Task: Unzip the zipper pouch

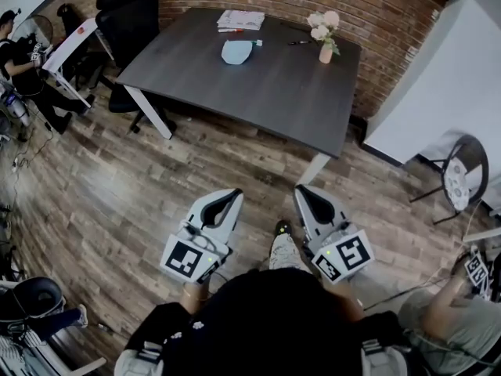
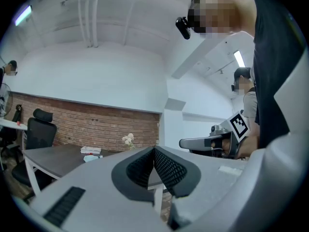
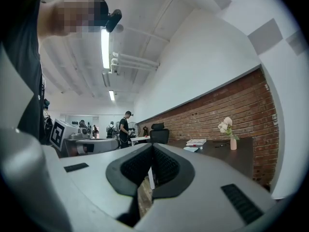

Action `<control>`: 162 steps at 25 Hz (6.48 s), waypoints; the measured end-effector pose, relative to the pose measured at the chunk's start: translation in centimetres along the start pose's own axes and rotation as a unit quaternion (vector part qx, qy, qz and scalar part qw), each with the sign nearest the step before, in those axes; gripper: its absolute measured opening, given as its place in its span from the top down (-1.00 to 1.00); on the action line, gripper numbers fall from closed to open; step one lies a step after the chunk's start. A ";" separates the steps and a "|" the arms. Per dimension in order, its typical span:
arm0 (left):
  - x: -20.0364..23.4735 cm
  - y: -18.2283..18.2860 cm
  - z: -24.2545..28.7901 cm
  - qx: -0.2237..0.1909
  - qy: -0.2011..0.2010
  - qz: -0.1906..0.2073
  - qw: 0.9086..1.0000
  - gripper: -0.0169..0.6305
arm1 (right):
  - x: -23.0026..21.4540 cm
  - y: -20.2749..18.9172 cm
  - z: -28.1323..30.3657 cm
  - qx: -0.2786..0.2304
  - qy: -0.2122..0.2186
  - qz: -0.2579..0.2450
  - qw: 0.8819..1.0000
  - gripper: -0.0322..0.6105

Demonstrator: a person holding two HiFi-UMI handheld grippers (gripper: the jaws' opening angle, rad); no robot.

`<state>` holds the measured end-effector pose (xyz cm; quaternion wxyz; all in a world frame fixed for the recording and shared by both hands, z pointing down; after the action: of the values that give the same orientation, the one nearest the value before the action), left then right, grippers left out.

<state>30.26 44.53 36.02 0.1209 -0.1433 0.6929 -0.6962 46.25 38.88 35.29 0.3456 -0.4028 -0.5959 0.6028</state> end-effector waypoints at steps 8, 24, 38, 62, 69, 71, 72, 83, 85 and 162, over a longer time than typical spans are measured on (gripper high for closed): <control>3.3 0.9 6.4 -0.017 0.031 -0.006 0.999 0.94 | -6.6 0.3 3.9 0.001 0.018 0.009 1.000 0.89; 7.4 0.6 17.9 0.022 0.061 -0.011 0.998 0.93 | -18.7 0.4 9.3 0.013 0.036 0.022 0.999 0.89; 9.1 0.7 24.2 0.025 0.096 0.004 0.995 0.94 | -26.0 -1.1 11.1 0.016 0.058 0.043 0.997 0.89; 23.4 0.1 27.9 0.008 0.055 0.001 0.998 0.94 | -28.1 -1.6 21.7 0.010 -0.009 0.040 0.999 0.89; 30.1 -0.4 30.1 0.027 0.016 -0.007 0.999 0.93 | -28.4 -1.6 27.4 0.012 -0.053 0.036 0.998 0.89; 31.9 -0.3 30.9 0.025 0.006 -0.007 1.000 0.93 | -28.7 -1.5 28.9 0.012 -0.064 0.035 0.997 0.89; 32.8 -0.2 31.3 0.025 0.002 -0.008 1.000 0.93 | -28.8 -1.4 29.6 0.013 -0.070 0.036 0.997 0.89; 41.9 -0.9 33.6 0.036 -0.038 -0.019 0.998 0.93 | -29.4 -1.6 37.5 0.031 -0.119 0.029 0.992 0.89; 43.5 -1.2 33.7 0.039 -0.042 -0.023 0.998 0.93 | -29.2 -1.8 38.8 0.035 -0.124 0.030 0.991 0.89; 65.5 -12.6 53.9 0.177 -0.152 -0.065 0.970 0.93 | -55.2 -20.4 64.9 0.249 -0.205 0.165 0.932 0.58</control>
<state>-10.46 -29.47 50.63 0.2033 -0.2685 0.5216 -0.7839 10.82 -38.11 57.46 0.2012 -0.2637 -0.4097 0.8498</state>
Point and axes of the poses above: the fingertips, and each gripper's own axes: z forward along the fingers, x to its left, y out of its top, the point moved 4 cm from there along -z, backward along the fingers, and after that the axes turned 7 degrees about y, right-handed, at the moved point
